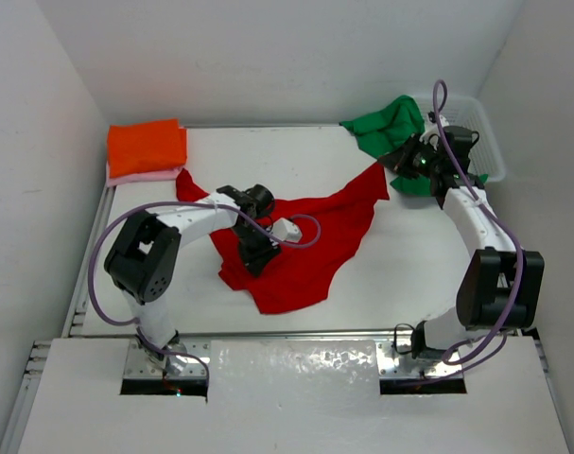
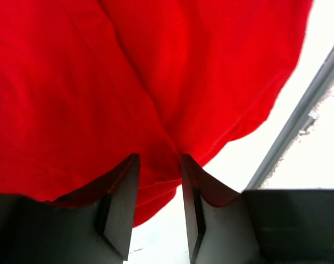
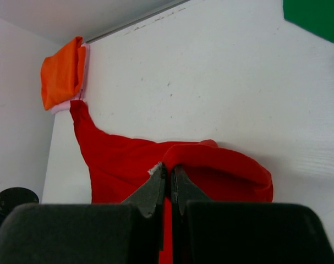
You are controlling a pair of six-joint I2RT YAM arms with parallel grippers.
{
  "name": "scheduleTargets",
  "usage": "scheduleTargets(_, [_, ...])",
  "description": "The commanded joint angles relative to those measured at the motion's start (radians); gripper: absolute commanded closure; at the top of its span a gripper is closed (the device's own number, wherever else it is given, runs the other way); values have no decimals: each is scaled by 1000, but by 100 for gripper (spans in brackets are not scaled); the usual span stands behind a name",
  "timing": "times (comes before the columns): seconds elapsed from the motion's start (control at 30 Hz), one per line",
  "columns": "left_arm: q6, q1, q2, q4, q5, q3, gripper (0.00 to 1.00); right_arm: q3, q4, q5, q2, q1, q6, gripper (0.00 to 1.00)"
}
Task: Fold and stack the t-shirts
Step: Flatten out the tshirt
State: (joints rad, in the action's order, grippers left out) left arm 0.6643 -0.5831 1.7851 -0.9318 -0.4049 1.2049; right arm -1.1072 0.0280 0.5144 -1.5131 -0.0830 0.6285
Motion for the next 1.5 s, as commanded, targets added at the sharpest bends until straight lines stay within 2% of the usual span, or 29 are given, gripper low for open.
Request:
scheduleTargets(0.0, [-11,-7,3,30,26,-13,66,-10,-31,-7,36,-4,-16,100])
scheduleTargets(0.13, [3,-9,5,7,25,-27,60,-10,-31,-1,44,-12,-13,100])
scheduleTargets(0.23, [6,-14,-3,13,50,-41,59,-10,-31,3,45,-18,-12,100])
scheduleTargets(0.27, [-2,-14,-6,19,64,-44,61,-10,-33,3,45,-20,-9,100])
scheduleTargets(0.3, [-5,-14,-4,28,92,-44,72,-8,-37,6,44,-20,-4,100])
scheduleTargets(0.33, [-9,-15,-4,31,104,-44,79,-8,-39,6,45,-20,-1,100])
scheduleTargets(0.4, [-23,-15,-7,36,124,-33,91,-8,-40,7,47,-21,0,100])
scheduleTargets(0.43, [-26,-14,-16,34,129,-22,93,-8,-40,10,48,-21,-1,100])
scheduleTargets(0.67, [-42,-12,-42,13,146,25,90,-6,-36,13,59,-34,-4,100])
scheduleTargets(0.8, [-55,-8,-43,18,176,36,95,-8,-36,19,62,-38,-4,100])
scheduleTargets(0.87, [-69,2,-46,24,175,65,100,-14,-36,24,62,-41,-4,100])
scheduleTargets(0.93, [-87,40,-55,42,181,123,100,-23,-36,26,47,-46,-3,100])
scheduleTargets(0.97, [-109,66,-58,59,186,154,100,-52,-31,26,36,-49,-1,100])
scheduleTargets(1.0, [-121,139,-59,95,187,197,100,-87,-31,26,18,-54,3,100])
scheduleTargets(1.03, [-133,185,-46,114,172,316,100,-136,-4,23,-46,-57,2,100])
scheduleTargets(1.07, [-170,230,-27,134,167,391,100,-289,57,12,-88,-60,-1,100])
scheduleTargets(1.1, [-205,306,27,158,172,580,100,-393,90,4,-187,-61,0,100])
scheduleTargets(1.13, [-224,339,60,169,179,687,100,-616,142,-4,-244,-61,13,100])
scheduleTargets(1.17, [-242,365,91,207,195,785,100,-734,159,-5,-303,-61,60,100])
scheduleTargets(1.2, [-255,405,150,227,225,988,100,-872,176,-1,-368,-63,91,100])
scheduleTargets(1.23, [-276,420,177,253,241,1089,100,-1008,191,-1,-437,-66,133,100])
scheduleTargets(1.27, [-285,433,197,324,265,1167,100,-1280,190,-5,-572,-69,239,100])
scheduleTargets(1.3, [-288,451,209,376,312,1279,100,-1384,155,-23,-623,-86,305,100])
scheduleTargets(1.33, [-289,462,192,436,327,1289,100,-1428,95,-36,-650,-96,382,100])
scheduleTargets(1.37, [-289,471,166,587,333,1270,100,-1383,-72,-49,-624,-109,508,100])
scheduleTargets(1.4, [-290,492,133,664,336,1201,100,-1308,-153,-86,-584,-127,543,100])
scheduleTargets(1.43, [-275,500,108,695,336,1214,100,-1178,-259,-108,-500,-136,540,100])
scheduleTargets(1.47, [-258,502,126,683,328,1283,100,-1151,-266,-128,-474,-139,505,100])
